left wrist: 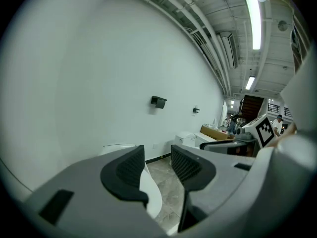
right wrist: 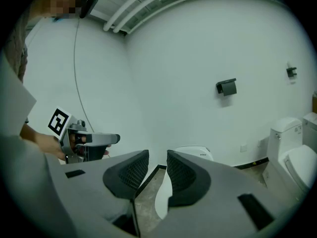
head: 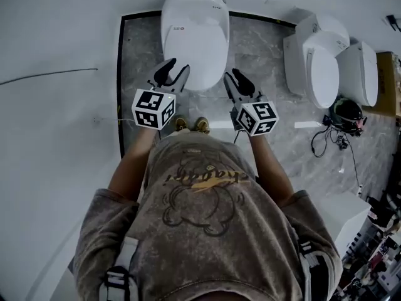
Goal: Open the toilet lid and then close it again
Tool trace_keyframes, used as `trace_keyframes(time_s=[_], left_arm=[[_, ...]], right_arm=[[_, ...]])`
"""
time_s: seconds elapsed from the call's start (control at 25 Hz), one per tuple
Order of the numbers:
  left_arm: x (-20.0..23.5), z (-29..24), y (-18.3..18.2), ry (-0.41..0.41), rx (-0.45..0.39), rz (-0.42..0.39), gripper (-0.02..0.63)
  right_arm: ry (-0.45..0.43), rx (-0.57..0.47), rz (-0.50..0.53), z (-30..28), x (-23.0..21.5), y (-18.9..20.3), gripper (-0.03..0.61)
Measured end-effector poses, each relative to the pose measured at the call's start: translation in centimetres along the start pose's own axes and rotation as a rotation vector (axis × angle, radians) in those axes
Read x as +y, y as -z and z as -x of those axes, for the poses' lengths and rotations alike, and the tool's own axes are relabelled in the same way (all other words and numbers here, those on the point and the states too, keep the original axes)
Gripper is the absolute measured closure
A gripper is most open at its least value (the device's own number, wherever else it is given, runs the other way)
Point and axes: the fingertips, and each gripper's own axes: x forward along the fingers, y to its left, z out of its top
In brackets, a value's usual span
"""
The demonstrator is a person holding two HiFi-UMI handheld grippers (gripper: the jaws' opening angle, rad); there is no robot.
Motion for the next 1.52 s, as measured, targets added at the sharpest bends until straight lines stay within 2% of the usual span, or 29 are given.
trace_keyframes(time_s=[0.2,0.36,0.52,0.72,1.52], left_arm=[[-1.4,3.6,-0.8,-0.005,-0.036,-0.016,0.451],[-1.5,5.1,-1.8,-0.062,-0.091,-0.05,0.572],[-0.4,5.4,-2.0,-0.1,-0.127,-0.047,0.598],[0.5,5.4,-1.3,-0.12,-0.15,-0.068,0.603],[0.4,5.3,-1.1,-0.133,-0.152,-0.052,0.603]], right_arm=[[-0.024,-0.032,0.03,2.9,2.8,-1.3,0.459],[-0.032,-0.091,0.048,4.1,3.4,-2.8,0.52],[-0.005,-0.136,0.087,3.6,3.1,-3.7,0.549],[0.022,-0.145,0.093,2.7,2.7,-3.0,0.549],[0.052,-0.155,0.096,3.3,2.2,-2.7,0.552]])
